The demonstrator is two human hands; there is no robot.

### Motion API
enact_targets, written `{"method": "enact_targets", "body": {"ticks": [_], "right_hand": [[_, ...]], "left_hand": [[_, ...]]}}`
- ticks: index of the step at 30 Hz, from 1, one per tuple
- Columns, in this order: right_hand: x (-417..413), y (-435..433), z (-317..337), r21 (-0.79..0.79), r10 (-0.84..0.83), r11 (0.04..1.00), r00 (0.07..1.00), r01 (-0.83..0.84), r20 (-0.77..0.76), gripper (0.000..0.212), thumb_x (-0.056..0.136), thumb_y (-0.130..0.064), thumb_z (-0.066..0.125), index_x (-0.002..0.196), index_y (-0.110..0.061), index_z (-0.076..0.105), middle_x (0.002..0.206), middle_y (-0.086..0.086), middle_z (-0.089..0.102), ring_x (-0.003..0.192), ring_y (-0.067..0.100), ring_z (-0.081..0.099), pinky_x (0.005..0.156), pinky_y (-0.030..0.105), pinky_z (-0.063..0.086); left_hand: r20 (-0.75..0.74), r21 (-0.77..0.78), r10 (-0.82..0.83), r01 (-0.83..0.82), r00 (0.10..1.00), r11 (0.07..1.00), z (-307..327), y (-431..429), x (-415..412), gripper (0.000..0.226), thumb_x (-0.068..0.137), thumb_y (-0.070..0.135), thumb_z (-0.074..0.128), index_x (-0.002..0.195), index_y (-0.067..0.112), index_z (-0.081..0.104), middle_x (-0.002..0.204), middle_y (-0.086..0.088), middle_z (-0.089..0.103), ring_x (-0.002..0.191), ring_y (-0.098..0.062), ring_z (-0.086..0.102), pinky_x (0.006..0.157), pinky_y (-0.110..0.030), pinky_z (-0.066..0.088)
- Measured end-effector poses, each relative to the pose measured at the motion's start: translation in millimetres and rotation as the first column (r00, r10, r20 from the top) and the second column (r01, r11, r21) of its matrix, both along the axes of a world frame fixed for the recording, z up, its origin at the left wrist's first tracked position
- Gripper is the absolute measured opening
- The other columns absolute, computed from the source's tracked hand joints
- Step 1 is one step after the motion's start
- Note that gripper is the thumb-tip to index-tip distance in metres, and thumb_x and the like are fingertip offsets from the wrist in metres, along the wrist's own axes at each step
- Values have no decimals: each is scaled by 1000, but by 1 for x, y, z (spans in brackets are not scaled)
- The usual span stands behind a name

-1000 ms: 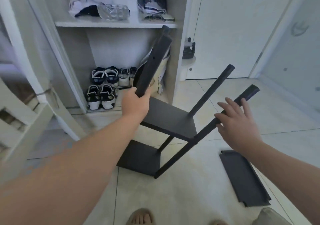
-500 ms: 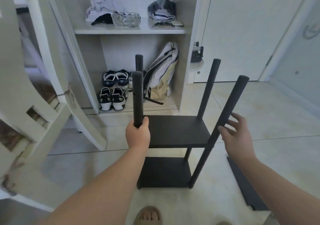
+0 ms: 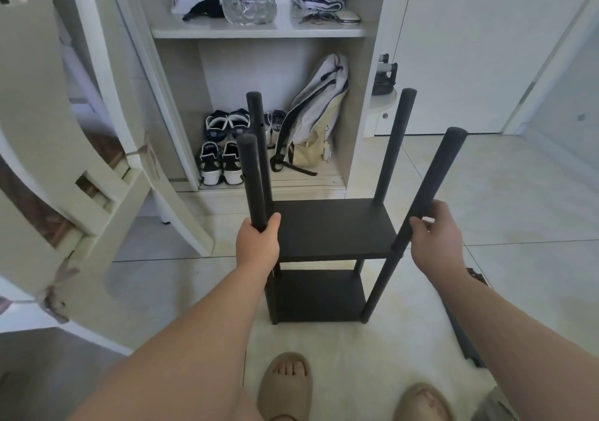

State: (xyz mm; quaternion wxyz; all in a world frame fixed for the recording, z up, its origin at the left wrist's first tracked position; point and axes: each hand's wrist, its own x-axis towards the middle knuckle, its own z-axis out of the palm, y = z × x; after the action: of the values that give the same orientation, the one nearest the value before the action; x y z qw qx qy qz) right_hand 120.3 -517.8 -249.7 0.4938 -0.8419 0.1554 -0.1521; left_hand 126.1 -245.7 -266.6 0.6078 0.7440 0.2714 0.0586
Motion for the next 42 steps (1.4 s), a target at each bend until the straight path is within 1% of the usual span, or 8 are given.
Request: {"method": "enact_targets", "body": {"ticks": [5,9,14,19,21,28,32,42], "right_hand": [[-12,-5,0,14,19,1000,999,-19,-32,22,103,-13,50,117,-30,47,105,-19,58,96,13,63,68,22,46],[-33,-17,3,-63,87,994,992,-93,-97,27,103,-21,55,130,-24,53,118,-12,63,105,14,62,78,24,47],[-70,-43,14,-147,140,974,969,-171,-201,50,103,-29,56,150,-21,42,150,-4,49,136,20,48,109,41,43],[-111,-86,13,-220,106,959,946,-179,-307,60,102,-30,57,157,-24,33,155,1,42,122,17,50,101,30,38],[-122,-108,8,-256,96,947,929,-196,-359,62,101,-29,58,157,-20,33,158,4,40,138,23,43,110,33,34],[-140,-182,-25,-450,-53,857,826,-250,-561,64,102,-37,52,159,-20,28,161,5,35,149,28,28,119,48,27],[-140,-215,-65,-536,-122,751,715,-387,-688,63,104,-42,43,160,-28,19,166,-4,24,155,25,11,123,48,16],[-65,-311,-192,-454,-72,707,583,-543,-809,67,105,-51,34,162,-33,1,169,-7,10,156,25,1,125,51,9]], "left_hand": [[-52,29,-42,44,998,999,3,-1,-13,33,97,48,57,114,22,48,94,9,54,89,-15,52,78,-33,42],[-195,31,-43,50,980,998,16,-6,-27,47,100,48,52,130,13,43,116,-6,56,87,-19,53,59,-26,38],[-470,-10,-203,225,859,974,23,-17,-52,70,97,46,58,150,8,32,151,-14,42,132,-35,46,97,-43,43],[-560,61,-489,622,668,781,29,-50,-74,69,96,56,50,152,21,34,150,-9,43,128,-30,49,97,-43,50],[-569,98,-561,727,601,680,28,-72,-77,65,98,58,47,151,24,36,150,-6,44,128,-28,49,96,-41,49],[-551,227,-706,894,446,387,10,-165,-72,70,97,56,49,154,17,35,156,-2,41,139,-25,42,114,-39,33],[-505,188,-746,899,434,396,-30,-222,-61,66,94,54,54,148,19,41,145,-4,49,122,-22,53,103,-33,41],[-508,-93,-769,863,387,496,-210,-362,-43,63,96,49,57,149,22,39,152,-4,45,133,-21,49,107,-33,40]]}}
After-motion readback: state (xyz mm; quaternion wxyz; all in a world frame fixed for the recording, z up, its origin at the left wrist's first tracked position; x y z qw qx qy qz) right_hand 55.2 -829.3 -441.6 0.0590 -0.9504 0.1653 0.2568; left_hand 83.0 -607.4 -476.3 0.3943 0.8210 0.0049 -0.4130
